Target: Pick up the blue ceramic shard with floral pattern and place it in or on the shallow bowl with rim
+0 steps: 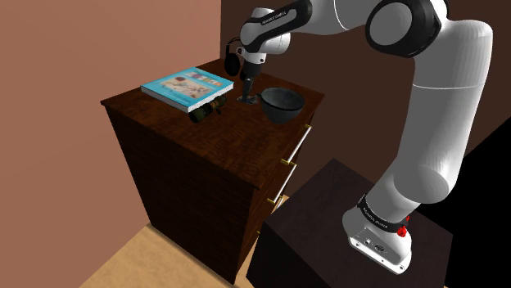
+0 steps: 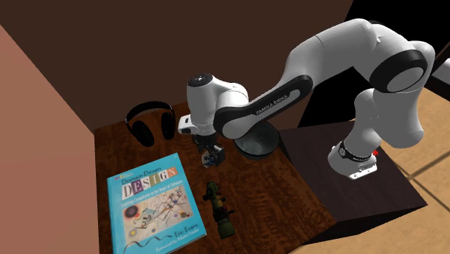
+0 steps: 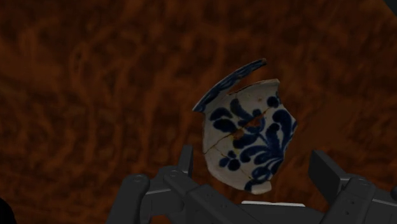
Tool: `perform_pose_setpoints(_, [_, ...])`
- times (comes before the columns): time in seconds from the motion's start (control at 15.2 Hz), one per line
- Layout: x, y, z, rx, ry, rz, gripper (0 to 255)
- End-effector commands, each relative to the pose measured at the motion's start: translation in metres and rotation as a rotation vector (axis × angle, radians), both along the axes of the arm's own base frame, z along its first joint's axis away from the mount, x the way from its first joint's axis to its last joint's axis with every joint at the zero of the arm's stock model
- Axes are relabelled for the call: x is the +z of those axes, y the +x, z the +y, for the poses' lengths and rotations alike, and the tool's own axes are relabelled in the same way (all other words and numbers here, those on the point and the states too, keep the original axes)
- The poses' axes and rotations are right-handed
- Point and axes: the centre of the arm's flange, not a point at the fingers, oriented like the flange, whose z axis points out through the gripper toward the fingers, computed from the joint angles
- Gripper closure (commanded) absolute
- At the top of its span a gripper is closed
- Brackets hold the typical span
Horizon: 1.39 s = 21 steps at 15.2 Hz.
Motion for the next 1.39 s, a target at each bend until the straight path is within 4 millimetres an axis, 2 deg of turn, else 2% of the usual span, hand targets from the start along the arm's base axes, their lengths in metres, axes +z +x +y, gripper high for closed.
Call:
perform_pose_setpoints(0.0, [0.000,0.000,0.000,0.000,0.000,0.000,0])
perform_pose_setpoints(0.07, [0.000,0.000,0.000,0.000,0.000,0.000,0])
perform_pose_setpoints(0.13, [0.000,0.000,0.000,0.000,0.000,0.000,255])
perform_pose_setpoints(0.73, [0.000,0.000,0.000,0.000,0.000,0.000,255])
perform_pose_setpoints(1.32, [0.047,0.000,0.000,0.000,0.000,0.000,255])
